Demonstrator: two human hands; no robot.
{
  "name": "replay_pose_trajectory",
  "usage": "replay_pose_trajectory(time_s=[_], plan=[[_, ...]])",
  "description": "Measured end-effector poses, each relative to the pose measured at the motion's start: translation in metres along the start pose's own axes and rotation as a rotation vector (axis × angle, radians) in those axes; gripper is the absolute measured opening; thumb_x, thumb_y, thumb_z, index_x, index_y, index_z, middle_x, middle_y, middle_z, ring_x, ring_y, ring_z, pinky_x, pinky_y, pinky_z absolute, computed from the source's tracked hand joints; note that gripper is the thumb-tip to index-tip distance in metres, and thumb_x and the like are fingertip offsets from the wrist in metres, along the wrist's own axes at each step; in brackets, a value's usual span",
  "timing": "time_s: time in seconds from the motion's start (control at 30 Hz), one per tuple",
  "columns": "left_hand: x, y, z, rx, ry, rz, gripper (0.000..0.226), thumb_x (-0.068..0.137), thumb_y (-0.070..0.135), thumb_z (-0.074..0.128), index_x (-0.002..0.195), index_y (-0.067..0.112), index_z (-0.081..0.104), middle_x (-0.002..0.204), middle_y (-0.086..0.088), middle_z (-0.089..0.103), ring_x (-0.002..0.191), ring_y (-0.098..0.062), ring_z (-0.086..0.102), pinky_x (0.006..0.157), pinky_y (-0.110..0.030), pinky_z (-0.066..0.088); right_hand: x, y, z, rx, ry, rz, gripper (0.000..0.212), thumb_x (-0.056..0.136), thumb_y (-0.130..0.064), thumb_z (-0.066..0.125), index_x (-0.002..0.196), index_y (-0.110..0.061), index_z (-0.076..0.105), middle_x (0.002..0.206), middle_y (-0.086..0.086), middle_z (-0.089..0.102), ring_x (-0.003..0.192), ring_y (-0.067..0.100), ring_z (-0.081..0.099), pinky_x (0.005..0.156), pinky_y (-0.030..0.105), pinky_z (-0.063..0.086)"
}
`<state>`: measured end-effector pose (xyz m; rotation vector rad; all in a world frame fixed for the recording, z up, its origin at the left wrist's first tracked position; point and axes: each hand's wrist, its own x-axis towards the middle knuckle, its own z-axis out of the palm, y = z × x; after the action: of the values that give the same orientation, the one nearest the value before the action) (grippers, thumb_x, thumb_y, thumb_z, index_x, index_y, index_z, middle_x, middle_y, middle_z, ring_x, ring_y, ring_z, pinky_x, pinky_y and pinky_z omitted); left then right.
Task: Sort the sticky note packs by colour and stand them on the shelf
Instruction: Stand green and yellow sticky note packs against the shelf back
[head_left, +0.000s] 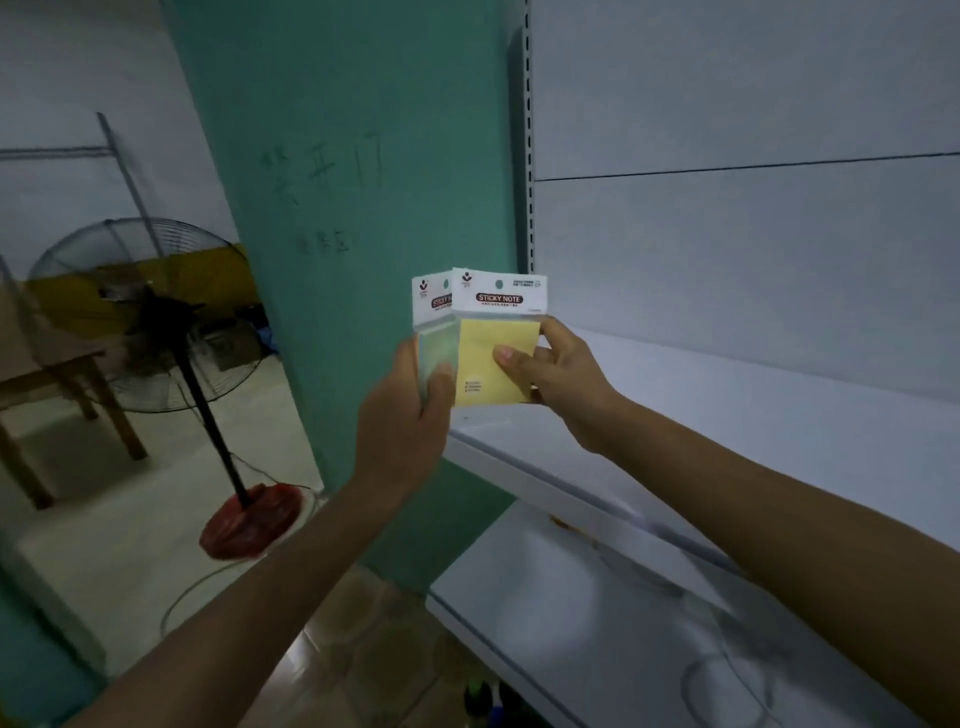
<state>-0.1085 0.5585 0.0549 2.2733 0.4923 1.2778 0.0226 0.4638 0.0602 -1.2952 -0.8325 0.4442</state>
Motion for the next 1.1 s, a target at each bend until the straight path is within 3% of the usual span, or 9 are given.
replay_pose_trajectory(time_s=[0.27,0.37,0.47,0.57,0.67,0.77,0.87,0.97,1.1], plan=[[0.054,0.004,0.13,-0.119,-0.419,0.063,0.01,0.094,0.013,0.047,0.099,0.011,0.04,0.094,-0.014,0.06,0.083,-0.034,0.057,0.073,-0.043,0.048,0.026,0.026,-0.155,-0.211,0.632,0.159,0.037,0.087,0.0,0.045,0.122,-0.009,0.047,0.11,0.005,0.061,0.1,0.022,0.061,0.079,0.033,0.052],[0.071,0.007,0.177,-0.189,-0.535,0.091,0.015,0.094,0.015,0.051,0.104,0.005,0.046,0.099,-0.013,0.063,0.092,-0.034,0.06,0.078,-0.042,0.049,0.015,0.03,-0.191,-0.295,0.699,0.178,0.03,0.09,0.0,0.048,0.117,-0.013,0.045,0.098,0.003,0.056,0.087,0.019,0.056,0.071,0.029,0.049],[0.096,0.003,0.215,-0.245,-0.612,0.049,0.022,0.093,0.018,0.053,0.112,0.008,0.05,0.109,-0.007,0.065,0.099,-0.027,0.061,0.084,-0.04,0.051,0.012,0.034,-0.209,-0.388,0.724,0.218,0.026,0.091,-0.003,0.051,0.115,-0.014,0.047,0.108,0.012,0.059,0.095,0.024,0.056,0.088,0.04,0.049],[0.126,-0.009,0.25,-0.287,-0.67,0.063,0.025,0.092,0.021,0.055,0.116,0.016,0.051,0.113,-0.004,0.066,0.1,-0.025,0.062,0.087,-0.042,0.051,0.018,0.045,-0.221,-0.561,0.768,0.276,0.024,0.093,-0.013,0.054,0.115,-0.009,0.046,0.111,0.019,0.059,0.093,0.023,0.055,0.088,0.041,0.047],[0.152,-0.023,0.28,-0.303,-0.709,0.105,0.028,0.09,0.024,0.059,0.117,0.017,0.056,0.109,-0.004,0.069,0.096,-0.025,0.065,0.086,-0.042,0.052,0.032,0.045,-0.222,-0.772,0.829,0.315,0.029,0.092,-0.021,0.056,0.116,-0.007,0.046,0.1,0.007,0.055,0.092,0.022,0.052,0.075,0.031,0.04],[0.171,-0.036,0.303,-0.37,-0.762,0.117,0.028,0.088,0.028,0.061,0.114,0.019,0.059,0.106,-0.004,0.071,0.094,-0.024,0.067,0.083,-0.044,0.054,0.053,0.046,-0.223,-0.93,0.945,0.362,0.034,0.089,-0.03,0.059,0.113,-0.009,0.048,0.1,0.004,0.055,0.092,0.025,0.053,0.079,0.037,0.046],[0.187,-0.046,0.322,-0.424,-0.794,0.13,0.023,0.086,0.028,0.064,0.105,0.015,0.063,0.094,-0.006,0.072,0.083,-0.022,0.069,0.075,-0.039,0.057,0.068,0.052,-0.222,-0.852,1.105,0.39,0.034,0.085,-0.033,0.063,0.108,-0.013,0.049,0.102,0.004,0.058,0.088,0.027,0.06,0.08,0.042,0.051],[0.194,-0.056,0.336,-0.497,-0.828,0.084,0.018,0.084,0.03,0.067,0.083,0.013,0.064,0.076,-0.002,0.07,0.062,-0.008,0.065,0.059,-0.016,0.051,0.073,0.068,-0.224,-0.747,1.22,0.338,0.031,0.085,-0.038,0.064,0.1,-0.017,0.047,0.101,0.002,0.063,0.066,0.024,0.068,0.081,0.046,0.053],[0.197,-0.063,0.345,-0.611,-0.858,0.004,0.016,0.081,0.028,0.071,0.073,0.018,0.062,0.075,0.002,0.07,0.067,-0.017,0.064,0.07,-0.033,0.051,0.072,0.074,-0.227,-0.762,1.275,0.281,0.031,0.083,-0.041,0.065,0.1,-0.019,0.049,0.097,0.0,0.064,0.071,0.025,0.068,0.081,0.048,0.054]])
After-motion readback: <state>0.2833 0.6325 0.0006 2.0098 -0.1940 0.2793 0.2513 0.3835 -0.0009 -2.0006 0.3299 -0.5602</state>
